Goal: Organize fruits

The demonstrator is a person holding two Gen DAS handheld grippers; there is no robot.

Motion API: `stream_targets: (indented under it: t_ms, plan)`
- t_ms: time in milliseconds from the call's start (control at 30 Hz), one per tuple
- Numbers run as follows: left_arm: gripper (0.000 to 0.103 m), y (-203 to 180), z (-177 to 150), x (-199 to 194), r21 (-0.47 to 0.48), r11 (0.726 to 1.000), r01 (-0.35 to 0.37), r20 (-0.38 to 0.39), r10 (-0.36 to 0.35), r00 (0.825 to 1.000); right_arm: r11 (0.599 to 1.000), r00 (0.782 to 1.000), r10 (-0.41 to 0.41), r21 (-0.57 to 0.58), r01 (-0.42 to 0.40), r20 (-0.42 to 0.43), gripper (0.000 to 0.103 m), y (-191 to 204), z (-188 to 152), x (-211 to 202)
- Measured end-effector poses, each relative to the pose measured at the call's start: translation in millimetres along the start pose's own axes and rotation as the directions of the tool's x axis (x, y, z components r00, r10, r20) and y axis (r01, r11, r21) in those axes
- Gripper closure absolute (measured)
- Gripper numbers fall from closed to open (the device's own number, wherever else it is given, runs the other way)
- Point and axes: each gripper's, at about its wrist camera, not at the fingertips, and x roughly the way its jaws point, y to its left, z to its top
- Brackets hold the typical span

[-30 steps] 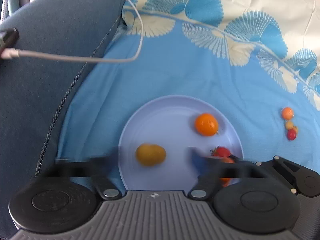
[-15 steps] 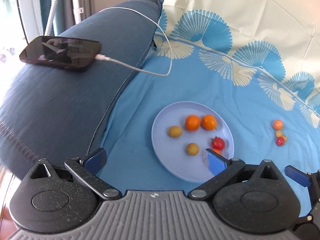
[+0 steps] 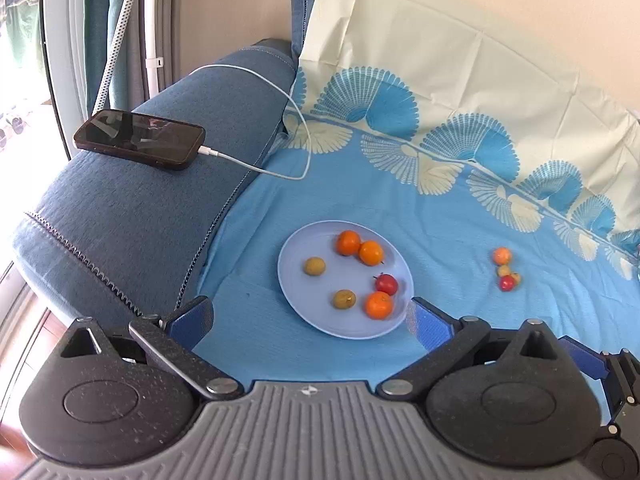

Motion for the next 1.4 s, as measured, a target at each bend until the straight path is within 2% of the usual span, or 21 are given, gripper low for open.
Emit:
stream_targets:
  t_ms: [500, 833, 1400]
  plan:
    - [0.000, -11.8, -12.4, -32.7, 0.013, 1.000, 0.013, 0.041, -0.014, 0.999, 1.000, 0.997, -0.015, 0.022, 0.014, 0.071, 0.001, -3.4, -12.7, -44.0]
    - [0.000, -13.4, -14.5, -34.7, 0.019, 1.000, 0.015, 0.039, -0.016, 0.999, 0.999, 0.996, -0.025, 0.038, 0.021, 0.091, 0.001, -5.3, -14.5, -50.1]
    - [0.000, -14.5, -11.8, -24.0, 0.028, 1.000, 0.014, 0.019, -0.014, 1.000, 0.998, 0.997, -0.029, 0.060, 0.024, 0.073, 0.001, -7.6, -15.2, -44.5]
